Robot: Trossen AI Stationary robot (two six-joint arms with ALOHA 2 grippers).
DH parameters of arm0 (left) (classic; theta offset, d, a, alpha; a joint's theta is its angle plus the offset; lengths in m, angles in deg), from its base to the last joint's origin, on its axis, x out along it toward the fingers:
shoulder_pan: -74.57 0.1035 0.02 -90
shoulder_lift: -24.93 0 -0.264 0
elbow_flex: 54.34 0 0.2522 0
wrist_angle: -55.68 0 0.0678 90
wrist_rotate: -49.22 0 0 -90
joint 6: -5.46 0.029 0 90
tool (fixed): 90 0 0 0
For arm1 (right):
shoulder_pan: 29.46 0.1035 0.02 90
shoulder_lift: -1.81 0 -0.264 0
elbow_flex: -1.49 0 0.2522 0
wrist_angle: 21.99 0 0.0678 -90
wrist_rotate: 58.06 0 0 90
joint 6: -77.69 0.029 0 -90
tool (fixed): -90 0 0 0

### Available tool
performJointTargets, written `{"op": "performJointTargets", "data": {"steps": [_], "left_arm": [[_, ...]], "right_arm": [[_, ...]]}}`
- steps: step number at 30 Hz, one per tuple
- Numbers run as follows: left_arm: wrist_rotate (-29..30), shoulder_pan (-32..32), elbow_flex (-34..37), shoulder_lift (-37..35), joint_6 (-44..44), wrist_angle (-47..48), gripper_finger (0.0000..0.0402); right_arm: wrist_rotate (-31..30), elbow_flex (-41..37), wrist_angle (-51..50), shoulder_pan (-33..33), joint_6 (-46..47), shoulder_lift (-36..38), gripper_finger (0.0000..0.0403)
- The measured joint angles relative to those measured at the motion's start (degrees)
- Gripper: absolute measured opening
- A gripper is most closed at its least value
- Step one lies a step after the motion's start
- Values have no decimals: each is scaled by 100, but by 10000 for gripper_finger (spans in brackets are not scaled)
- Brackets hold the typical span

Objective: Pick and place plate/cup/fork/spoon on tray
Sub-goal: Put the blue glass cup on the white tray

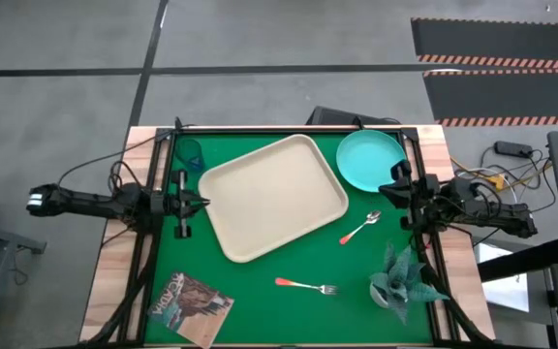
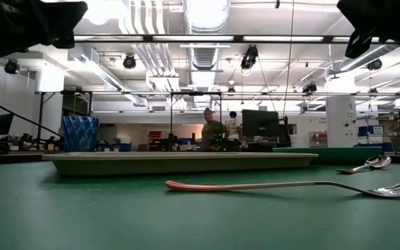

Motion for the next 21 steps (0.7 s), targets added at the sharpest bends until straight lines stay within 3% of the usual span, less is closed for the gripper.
{"op": "performJointTargets", "data": {"steps": [5, 11, 21], "left_arm": [[0, -2, 0, 3, -284, -36, 5], [105, -2, -15, 54, -906, -351, 5], [487, -2, -201, 491, -1243, -1188, 5]], "right_arm": [[-11, 0, 52, -2, -182, -26, 9], [-529, 0, 474, -2, -675, -119, 9], [-572, 0, 1785, -2, -1587, -328, 9]]}}
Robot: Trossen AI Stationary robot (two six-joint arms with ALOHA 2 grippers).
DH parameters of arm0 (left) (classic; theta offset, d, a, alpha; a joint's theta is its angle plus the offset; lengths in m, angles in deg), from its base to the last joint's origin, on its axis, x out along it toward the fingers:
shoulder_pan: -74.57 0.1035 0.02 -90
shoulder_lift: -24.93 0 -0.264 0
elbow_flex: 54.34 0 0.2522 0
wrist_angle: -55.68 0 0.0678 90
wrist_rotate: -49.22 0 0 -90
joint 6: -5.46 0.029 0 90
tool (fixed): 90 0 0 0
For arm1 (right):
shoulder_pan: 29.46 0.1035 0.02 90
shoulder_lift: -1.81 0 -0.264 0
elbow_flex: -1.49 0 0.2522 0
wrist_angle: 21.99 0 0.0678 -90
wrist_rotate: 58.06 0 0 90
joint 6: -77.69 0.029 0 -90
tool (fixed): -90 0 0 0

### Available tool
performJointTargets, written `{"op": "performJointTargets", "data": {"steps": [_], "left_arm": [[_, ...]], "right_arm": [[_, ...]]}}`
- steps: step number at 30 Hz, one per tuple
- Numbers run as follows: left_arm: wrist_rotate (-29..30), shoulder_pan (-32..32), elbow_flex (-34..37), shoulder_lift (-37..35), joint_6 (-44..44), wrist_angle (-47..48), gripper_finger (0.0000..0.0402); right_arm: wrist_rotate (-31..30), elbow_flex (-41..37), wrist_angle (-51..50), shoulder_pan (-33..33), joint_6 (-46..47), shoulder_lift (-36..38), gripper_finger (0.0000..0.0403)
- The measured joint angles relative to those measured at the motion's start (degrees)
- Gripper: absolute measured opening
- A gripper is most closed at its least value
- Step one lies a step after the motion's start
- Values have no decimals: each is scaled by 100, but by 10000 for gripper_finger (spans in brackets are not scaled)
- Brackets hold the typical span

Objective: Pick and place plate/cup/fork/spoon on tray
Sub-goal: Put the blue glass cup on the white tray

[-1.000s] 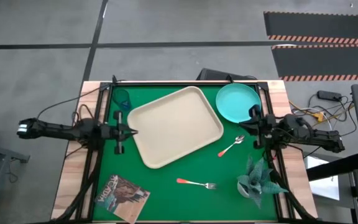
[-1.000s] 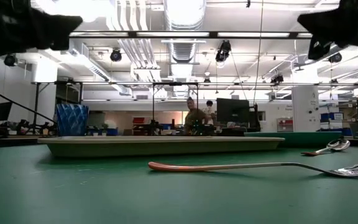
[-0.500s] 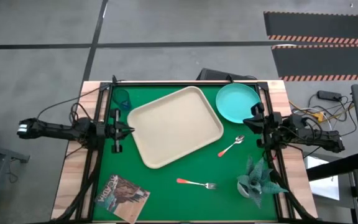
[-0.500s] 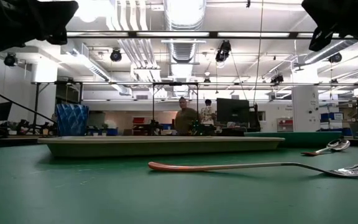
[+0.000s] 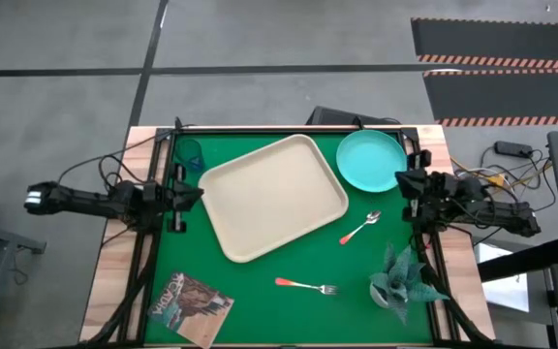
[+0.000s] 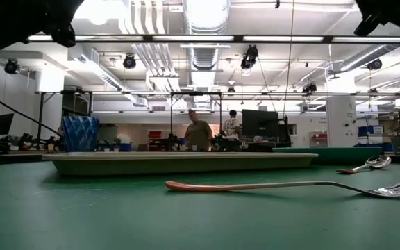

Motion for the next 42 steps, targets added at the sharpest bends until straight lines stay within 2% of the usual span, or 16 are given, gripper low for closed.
{"op": "performJointTargets", "data": {"steps": [4, 8, 13, 20, 28, 35, 38, 42], "left_arm": [[411, -1, -192, 284, -337, -148, 5], [1153, -2, -350, 608, -497, -138, 5], [2018, 0, -497, 1233, -1357, -107, 5], [2840, 0, -868, 2216, -2075, -104, 5], [3685, 0, -1591, 3344, -2410, 107, 5], [4421, 52, -2598, 3744, -2833, 1922, 0], [4480, 218, -3111, 3691, -3337, 3256, 0], [4477, 582, -3830, 3551, -4401, 5582, 0]], "right_arm": [[8, -2, 298, 0, -239, -2, 9], [65, -2, 679, 0, -198, -2, 9], [349, 0, 1268, 0, -167, -4, 9], [517, -2, 1193, 0, -192, -13, 9], [511, -2, 1194, 0, -404, -13, 9], [469, 6, 1212, 0, -552, -11, 9], [468, 31, 1215, 0, -552, -13, 9], [465, 40, 1211, 0, -552, -13, 9]]}}
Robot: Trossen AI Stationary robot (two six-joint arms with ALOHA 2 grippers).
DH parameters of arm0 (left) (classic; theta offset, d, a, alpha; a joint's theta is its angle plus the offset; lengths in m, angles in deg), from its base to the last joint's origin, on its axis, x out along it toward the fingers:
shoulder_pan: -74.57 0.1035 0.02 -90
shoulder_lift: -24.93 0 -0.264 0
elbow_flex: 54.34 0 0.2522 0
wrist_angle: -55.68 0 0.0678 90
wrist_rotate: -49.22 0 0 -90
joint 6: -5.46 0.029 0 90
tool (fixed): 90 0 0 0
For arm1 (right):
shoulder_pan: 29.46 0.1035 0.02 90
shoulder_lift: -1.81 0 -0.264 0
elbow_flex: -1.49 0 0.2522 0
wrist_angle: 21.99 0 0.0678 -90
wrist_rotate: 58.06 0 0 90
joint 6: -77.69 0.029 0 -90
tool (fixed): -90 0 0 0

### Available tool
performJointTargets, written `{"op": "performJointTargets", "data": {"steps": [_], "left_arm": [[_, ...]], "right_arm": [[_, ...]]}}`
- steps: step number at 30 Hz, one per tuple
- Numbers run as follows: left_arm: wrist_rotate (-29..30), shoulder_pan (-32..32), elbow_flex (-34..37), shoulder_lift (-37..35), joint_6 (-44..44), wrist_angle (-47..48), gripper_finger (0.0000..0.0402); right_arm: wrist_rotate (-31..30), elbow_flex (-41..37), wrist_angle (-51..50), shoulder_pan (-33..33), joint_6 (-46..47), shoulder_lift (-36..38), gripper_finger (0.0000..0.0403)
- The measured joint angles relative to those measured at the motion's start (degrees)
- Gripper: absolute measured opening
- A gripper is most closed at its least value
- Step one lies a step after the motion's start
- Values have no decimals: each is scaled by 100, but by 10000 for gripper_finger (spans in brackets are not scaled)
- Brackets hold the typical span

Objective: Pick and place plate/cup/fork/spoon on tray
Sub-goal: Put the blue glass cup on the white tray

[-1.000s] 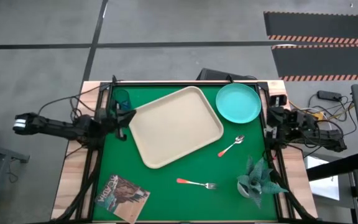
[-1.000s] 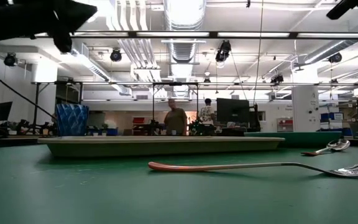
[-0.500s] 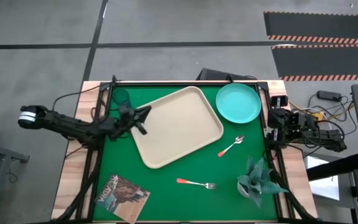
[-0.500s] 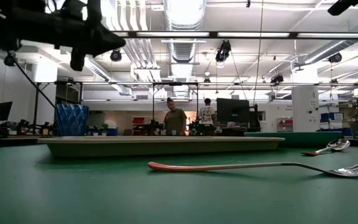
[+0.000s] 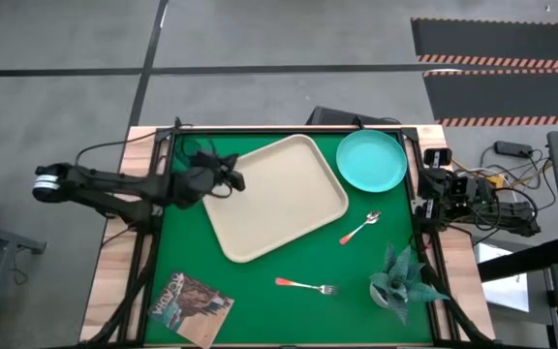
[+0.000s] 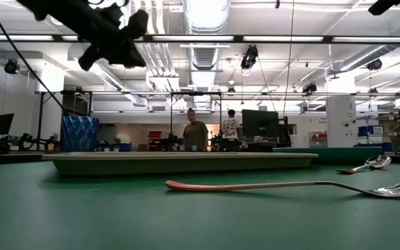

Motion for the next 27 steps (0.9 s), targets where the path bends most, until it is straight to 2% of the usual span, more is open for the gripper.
{"op": "performJointTargets", "data": {"steps": [4, 9, 15, 18, 22, 27], "left_arm": [[-87, 435, -670, -13, -1114, 2292, 0], [-812, 1218, -1204, 79, -1709, 4125, 0], [-2847, 2194, -1470, 110, -1395, 5108, 0], [-3488, 2472, -1484, 111, -1352, 5661, 0], [-3532, 2742, -1408, 111, -1221, 6144, 0], [-3222, 2832, -1364, 169, -1160, 5798, 0]], "right_arm": [[0, 4, 0, 0, -2, 0, 9], [-4, 6, -5, 0, -2, 0, 9], [-8, 6, -21, 0, -24, -2, 9], [-9, 6, -24, 0, -50, -2, 9], [-9, 6, -24, 0, -48, -2, 9], [-9, 6, -24, 0, -48, -2, 9]]}}
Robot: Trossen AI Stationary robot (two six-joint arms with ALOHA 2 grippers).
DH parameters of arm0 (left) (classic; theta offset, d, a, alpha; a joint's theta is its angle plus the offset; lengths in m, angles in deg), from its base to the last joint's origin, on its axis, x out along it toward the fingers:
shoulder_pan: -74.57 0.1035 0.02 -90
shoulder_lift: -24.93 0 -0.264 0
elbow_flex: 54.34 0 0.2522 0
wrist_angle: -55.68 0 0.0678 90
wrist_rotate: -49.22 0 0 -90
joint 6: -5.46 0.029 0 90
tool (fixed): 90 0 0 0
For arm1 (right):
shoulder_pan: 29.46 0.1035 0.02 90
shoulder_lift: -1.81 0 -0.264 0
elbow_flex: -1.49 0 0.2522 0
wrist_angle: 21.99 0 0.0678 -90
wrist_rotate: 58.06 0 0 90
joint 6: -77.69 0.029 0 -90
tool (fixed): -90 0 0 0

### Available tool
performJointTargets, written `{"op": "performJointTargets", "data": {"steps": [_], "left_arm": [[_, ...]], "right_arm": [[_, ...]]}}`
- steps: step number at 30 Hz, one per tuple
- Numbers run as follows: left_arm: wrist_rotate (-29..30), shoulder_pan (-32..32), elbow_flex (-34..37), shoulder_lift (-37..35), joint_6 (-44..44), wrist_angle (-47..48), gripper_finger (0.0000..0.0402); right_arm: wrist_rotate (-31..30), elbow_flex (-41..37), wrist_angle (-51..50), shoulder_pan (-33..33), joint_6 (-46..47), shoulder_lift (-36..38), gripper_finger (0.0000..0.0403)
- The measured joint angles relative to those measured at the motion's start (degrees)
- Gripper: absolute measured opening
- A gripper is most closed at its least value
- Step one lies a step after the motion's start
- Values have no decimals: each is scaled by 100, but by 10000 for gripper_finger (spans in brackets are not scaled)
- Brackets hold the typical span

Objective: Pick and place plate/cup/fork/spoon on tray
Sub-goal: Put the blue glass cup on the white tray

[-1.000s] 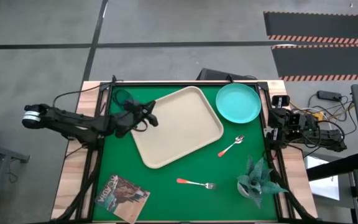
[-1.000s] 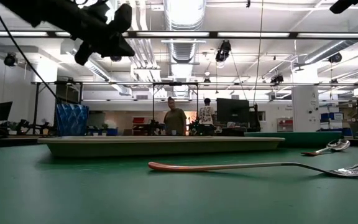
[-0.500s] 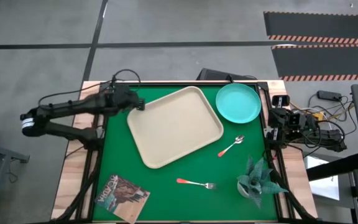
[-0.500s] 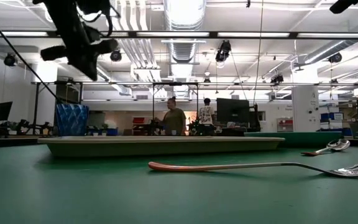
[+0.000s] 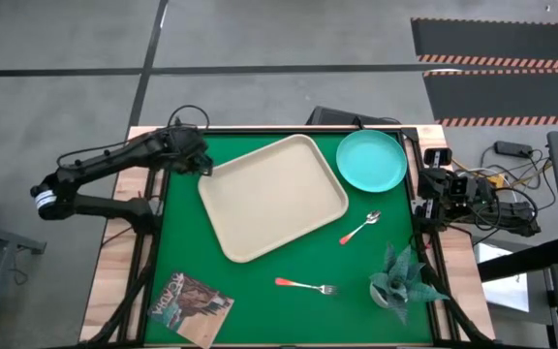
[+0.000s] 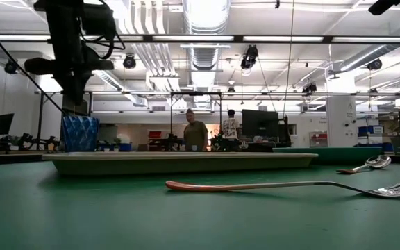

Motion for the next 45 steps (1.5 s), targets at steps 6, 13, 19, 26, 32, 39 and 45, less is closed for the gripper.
{"op": "performJointTargets", "data": {"steps": [6, 13, 19, 26, 32, 39, 45], "left_arm": [[64, 2, -24, 199, 507, -629, 0], [60, 38, -86, 613, 854, -813, 0], [42, 59, -111, 777, 958, -771, 0], [-4, 157, -90, 585, 1010, -582, 10], [220, 190, -67, 501, 1109, -573, 67], [683, 190, -66, 560, 1209, -571, 111], [682, 190, -63, 560, 1406, -572, 116]], "right_arm": [[0, 0, 2, 0, 4, 0, 9], [0, 0, 0, 0, 4, 0, 9], [0, 0, 0, 0, 2, 0, 9], [-2, 0, 0, 0, 2, 0, 9], [-3, 0, 0, -1, 9, 0, 9], [-4, 0, 0, -2, 17, 0, 9], [-4, 0, 0, 0, 9, 0, 9]]}}
